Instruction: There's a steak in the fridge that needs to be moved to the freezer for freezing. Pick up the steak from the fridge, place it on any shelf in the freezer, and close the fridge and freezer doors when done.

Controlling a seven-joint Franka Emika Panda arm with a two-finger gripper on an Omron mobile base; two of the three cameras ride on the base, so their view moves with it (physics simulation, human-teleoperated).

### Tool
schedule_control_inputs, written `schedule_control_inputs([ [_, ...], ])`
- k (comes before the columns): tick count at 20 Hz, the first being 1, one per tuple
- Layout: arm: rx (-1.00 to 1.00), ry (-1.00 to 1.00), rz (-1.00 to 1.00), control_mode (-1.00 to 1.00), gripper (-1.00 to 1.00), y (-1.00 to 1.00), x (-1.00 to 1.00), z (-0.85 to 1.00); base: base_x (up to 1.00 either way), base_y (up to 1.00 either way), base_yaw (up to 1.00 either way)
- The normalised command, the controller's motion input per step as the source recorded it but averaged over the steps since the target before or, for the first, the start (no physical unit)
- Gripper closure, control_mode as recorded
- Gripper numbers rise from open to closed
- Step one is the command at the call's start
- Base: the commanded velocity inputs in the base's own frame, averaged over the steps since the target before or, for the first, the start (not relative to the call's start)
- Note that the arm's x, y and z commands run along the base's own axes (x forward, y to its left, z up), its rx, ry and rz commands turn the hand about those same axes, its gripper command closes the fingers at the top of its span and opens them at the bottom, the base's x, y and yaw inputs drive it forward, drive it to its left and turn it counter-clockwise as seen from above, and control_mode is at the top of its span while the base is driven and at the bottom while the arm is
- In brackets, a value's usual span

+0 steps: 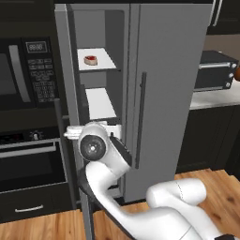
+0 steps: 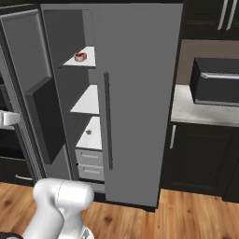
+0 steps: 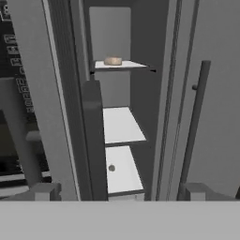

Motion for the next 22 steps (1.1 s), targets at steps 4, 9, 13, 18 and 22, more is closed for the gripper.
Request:
schedule_control_inputs([
  [4,0.06,0.0,0.0,-1.0,-1.0,0.72,0.04,-0.6,0.0,0.0,0.0],
  [9,0.01,-0.03,-0.05,-1.0,-1.0,0.75,0.27,-0.65,0.0,0.0,0.0],
  [13,0.0,-0.04,-0.16,-1.0,-1.0,0.99,0.27,-0.48,0.0,0.0,0.0],
  [18,-0.01,-0.11,-0.14,-1.0,-1.0,0.72,0.13,-0.3,0.0,0.0,0.0],
  [22,0.0,-0.08,-0.18,-1.0,-1.0,0.37,0.06,-0.14,0.0,0.0,0.0],
])
